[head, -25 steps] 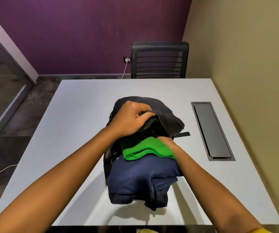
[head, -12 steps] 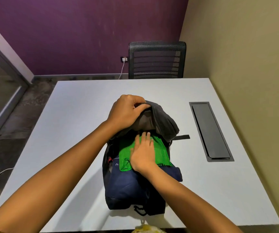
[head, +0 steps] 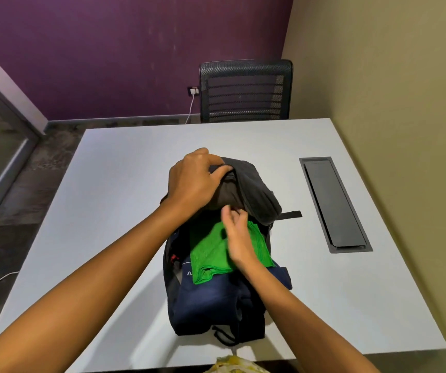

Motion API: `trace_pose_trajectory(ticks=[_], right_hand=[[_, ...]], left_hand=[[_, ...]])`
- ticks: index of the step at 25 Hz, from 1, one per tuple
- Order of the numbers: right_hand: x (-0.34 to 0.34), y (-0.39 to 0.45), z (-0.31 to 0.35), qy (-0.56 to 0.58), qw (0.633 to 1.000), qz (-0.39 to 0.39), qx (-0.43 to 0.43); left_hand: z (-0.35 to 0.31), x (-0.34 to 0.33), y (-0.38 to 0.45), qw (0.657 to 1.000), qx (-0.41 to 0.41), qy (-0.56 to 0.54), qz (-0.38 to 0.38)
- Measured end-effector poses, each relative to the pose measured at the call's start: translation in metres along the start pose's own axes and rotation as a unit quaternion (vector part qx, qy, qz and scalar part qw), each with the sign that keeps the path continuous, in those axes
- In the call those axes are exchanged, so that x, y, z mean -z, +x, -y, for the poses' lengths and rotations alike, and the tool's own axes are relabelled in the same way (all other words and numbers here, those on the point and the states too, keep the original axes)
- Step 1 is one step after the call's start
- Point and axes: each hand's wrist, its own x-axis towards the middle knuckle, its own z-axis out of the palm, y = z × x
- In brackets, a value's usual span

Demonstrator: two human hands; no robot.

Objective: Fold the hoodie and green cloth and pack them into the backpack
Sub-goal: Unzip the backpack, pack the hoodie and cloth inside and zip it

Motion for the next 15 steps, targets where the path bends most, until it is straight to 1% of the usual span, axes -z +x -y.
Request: trace_pose_trajectory(ticks=[1, 2, 3, 4, 5, 6, 7, 8, 9, 10, 11, 12, 13, 14, 15], right_hand=[[0.003, 0.002, 0.013, 0.127, 0.992, -0.025, -0.013], [0.004, 0.004, 0.025, 0.185, 0.982, -0.027, -0.025], [0.005, 0.005, 0.033, 0.207, 0.978, -0.018, -0.029], [0.008, 0.007, 0.039, 0.204, 0.979, -0.016, -0.02], [0.012, 0.01, 0.043, 0.198, 0.98, -0.024, -0.009], [0.016, 0.013, 0.046, 0.189, 0.981, -0.036, 0.004], [0.02, 0.017, 0.048, 0.174, 0.983, -0.051, 0.014], [0.026, 0.02, 0.05, 0.15, 0.986, -0.064, 0.021], [0.029, 0.022, 0.051, 0.125, 0.989, -0.076, 0.033], [0.031, 0.024, 0.05, 0.097, 0.99, -0.087, 0.057], [0.03, 0.025, 0.048, 0.049, 0.99, -0.098, 0.092], [0.029, 0.028, 0.041, -0.031, 0.987, -0.1, 0.125], [0.026, 0.029, 0.031, -0.121, 0.979, -0.077, 0.143], [0.025, 0.028, 0.017, -0.216, 0.965, -0.028, 0.145], [0.025, 0.029, 0.0, -0.316, 0.939, 0.021, 0.134]], left_hand=[[0.002, -0.001, -0.002, 0.999, 0.024, 0.012, -0.03], [0.002, -0.002, -0.006, 0.998, 0.023, 0.006, -0.065], [0.001, -0.005, -0.012, 0.995, -0.014, -0.01, -0.096], [-0.001, -0.009, -0.019, 0.989, -0.091, -0.028, -0.117], [0.001, -0.016, -0.029, 0.972, -0.199, -0.035, -0.12], [0.008, -0.025, -0.039, 0.944, -0.316, -0.028, -0.087], [0.02, -0.035, -0.049, 0.912, -0.408, 0.002, -0.03], [0.034, -0.045, -0.058, 0.884, -0.464, 0.053, 0.026], [0.049, -0.054, -0.063, 0.864, -0.482, 0.127, 0.066], [0.063, -0.062, -0.061, 0.854, -0.473, 0.198, 0.092], [0.073, -0.066, -0.053, 0.855, -0.444, 0.248, 0.103], [0.078, -0.067, -0.039, 0.86, -0.417, 0.275, 0.107], [0.078, -0.066, -0.022, 0.859, -0.403, 0.295, 0.113], [0.075, -0.065, -0.004, 0.851, -0.401, 0.321, 0.111], [0.071, -0.062, 0.013, 0.832, -0.397, 0.363, 0.131]])
